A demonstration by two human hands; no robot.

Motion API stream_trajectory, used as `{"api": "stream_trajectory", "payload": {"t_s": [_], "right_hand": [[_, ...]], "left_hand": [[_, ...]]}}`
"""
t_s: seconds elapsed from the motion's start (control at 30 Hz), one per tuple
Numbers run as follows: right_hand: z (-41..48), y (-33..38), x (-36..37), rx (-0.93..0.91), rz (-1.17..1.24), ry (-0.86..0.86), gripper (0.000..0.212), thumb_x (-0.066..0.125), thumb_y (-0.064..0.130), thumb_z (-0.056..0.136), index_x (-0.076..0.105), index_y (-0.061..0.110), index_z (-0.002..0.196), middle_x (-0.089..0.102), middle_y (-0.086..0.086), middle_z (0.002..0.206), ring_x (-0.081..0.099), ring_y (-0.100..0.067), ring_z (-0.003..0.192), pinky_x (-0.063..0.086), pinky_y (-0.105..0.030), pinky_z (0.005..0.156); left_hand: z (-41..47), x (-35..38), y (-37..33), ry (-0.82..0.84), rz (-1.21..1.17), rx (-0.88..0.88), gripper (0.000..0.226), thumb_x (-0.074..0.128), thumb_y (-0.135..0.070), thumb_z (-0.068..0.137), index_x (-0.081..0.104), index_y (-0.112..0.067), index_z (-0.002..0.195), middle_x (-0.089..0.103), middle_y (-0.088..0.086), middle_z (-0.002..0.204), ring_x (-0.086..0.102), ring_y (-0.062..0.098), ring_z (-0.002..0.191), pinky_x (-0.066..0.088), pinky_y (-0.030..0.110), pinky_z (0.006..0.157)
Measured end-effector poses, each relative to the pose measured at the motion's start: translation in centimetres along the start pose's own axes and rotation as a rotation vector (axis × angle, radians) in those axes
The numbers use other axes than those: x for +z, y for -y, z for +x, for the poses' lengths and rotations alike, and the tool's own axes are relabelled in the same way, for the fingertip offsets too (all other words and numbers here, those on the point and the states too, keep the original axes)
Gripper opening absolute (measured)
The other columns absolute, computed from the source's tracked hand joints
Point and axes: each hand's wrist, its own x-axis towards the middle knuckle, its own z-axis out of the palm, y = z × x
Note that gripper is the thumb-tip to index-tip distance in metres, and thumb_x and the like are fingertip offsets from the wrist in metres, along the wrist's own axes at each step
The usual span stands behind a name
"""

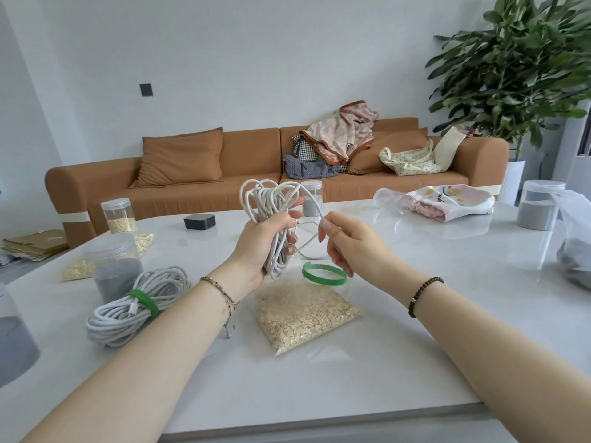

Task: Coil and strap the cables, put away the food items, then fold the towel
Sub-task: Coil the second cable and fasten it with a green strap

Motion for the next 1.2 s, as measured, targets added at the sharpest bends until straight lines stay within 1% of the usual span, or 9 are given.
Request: {"api": "stream_trajectory", "payload": {"t_s": [0.07, 0.13, 0.27, 0.43, 0.6, 0.73, 0.97, 1.1, 1.2], "right_hand": [[-0.2, 0.0, 0.2, 0.022, -0.024, 0.047, 0.032, 0.043, 0.032, 0.107, 0.056, 0.01, 0.088, 0.05, -0.001, 0.051, 0.041, -0.009, 0.038, 0.035, -0.019, 0.04], [-0.4, 0.0, 0.4, 0.028, -0.074, 0.096, 0.032, 0.045, 0.032, 0.106, 0.057, 0.009, 0.087, 0.049, 0.002, 0.051, 0.041, -0.007, 0.041, 0.036, -0.016, 0.044], [-0.8, 0.1, 0.8, -0.02, -0.118, 0.12, 0.033, 0.047, 0.029, 0.105, 0.055, 0.006, 0.084, 0.045, 0.009, 0.051, 0.04, -0.007, 0.046, 0.038, -0.019, 0.05], [-0.8, 0.3, 0.8, -0.076, -0.127, 0.056, 0.032, 0.051, 0.03, 0.104, 0.058, 0.005, 0.085, 0.043, 0.011, 0.048, 0.038, -0.007, 0.046, 0.038, -0.017, 0.051], [-0.9, 0.2, 1.0, -0.111, -0.14, 0.043, 0.031, 0.051, 0.029, 0.104, 0.059, 0.006, 0.084, 0.045, 0.01, 0.051, 0.039, -0.008, 0.048, 0.038, -0.017, 0.051], [-0.8, 0.3, 0.9, -0.133, -0.148, 0.058, 0.031, 0.052, 0.029, 0.104, 0.061, 0.006, 0.085, 0.045, 0.004, 0.054, 0.04, -0.01, 0.05, 0.039, -0.022, 0.053], [-0.8, 0.1, 0.9, -0.11, -0.195, 0.093, 0.041, 0.052, 0.041, 0.102, 0.062, 0.017, 0.07, 0.046, -0.004, 0.054, 0.041, -0.017, 0.051, 0.041, -0.032, 0.056], [-0.8, 0.0, 1.0, -0.096, -0.181, 0.089, 0.036, 0.054, 0.037, 0.102, 0.063, 0.02, 0.071, 0.043, -0.002, 0.051, 0.037, -0.017, 0.051, 0.035, -0.031, 0.055], [-0.8, 0.1, 0.9, -0.085, -0.155, 0.105, 0.032, 0.056, 0.033, 0.101, 0.065, 0.019, 0.074, 0.042, 0.0, 0.05, 0.036, -0.017, 0.051, 0.033, -0.031, 0.055]], "left_hand": [[-0.1, 0.1, -0.1, -0.005, 0.027, -0.025, 0.035, 0.058, -0.01, 0.089, 0.073, -0.015, 0.121, 0.066, -0.005, 0.078, 0.052, 0.01, 0.058, 0.043, 0.023, 0.053], [-0.3, 0.3, 0.0, 0.024, 0.018, -0.039, 0.041, 0.062, -0.015, 0.083, 0.07, -0.011, 0.123, 0.06, -0.001, 0.069, 0.054, 0.011, 0.057, 0.045, 0.024, 0.053], [-0.6, 0.6, -0.2, 0.066, 0.056, 0.037, 0.021, 0.062, -0.009, 0.091, 0.073, -0.017, 0.108, 0.057, 0.001, 0.068, 0.054, 0.012, 0.058, 0.047, 0.021, 0.052], [-0.5, 0.2, -0.5, 0.046, 0.066, 0.051, 0.018, 0.057, -0.006, 0.097, 0.07, -0.018, 0.099, 0.059, 0.0, 0.07, 0.056, 0.01, 0.059, 0.049, 0.022, 0.053], [-0.4, 0.1, -0.1, 0.08, 0.171, 0.065, 0.02, 0.06, -0.008, 0.097, 0.07, -0.011, 0.114, 0.064, 0.003, 0.079, 0.058, 0.012, 0.063, 0.051, 0.024, 0.058], [-0.5, 0.2, 0.1, 0.106, 0.236, 0.048, 0.006, 0.063, -0.011, 0.095, 0.068, -0.015, 0.095, 0.06, 0.007, 0.073, 0.057, 0.016, 0.061, 0.05, 0.028, 0.06], [0.4, -0.6, 0.2, -0.122, 0.182, 0.041, 0.007, 0.069, -0.023, 0.093, 0.067, -0.018, 0.089, 0.06, 0.002, 0.067, 0.059, 0.017, 0.061, 0.051, 0.029, 0.056], [0.8, -1.0, 0.5, -0.201, 0.102, 0.068, 0.008, 0.071, -0.023, 0.092, 0.068, -0.021, 0.085, 0.064, -0.01, 0.063, 0.062, 0.01, 0.068, 0.056, 0.031, 0.073], [0.9, -1.0, 0.8, -0.231, 0.101, 0.085, 0.009, 0.071, -0.023, 0.092, 0.067, -0.02, 0.085, 0.064, -0.009, 0.063, 0.063, 0.012, 0.071, 0.053, 0.027, 0.066]]}}
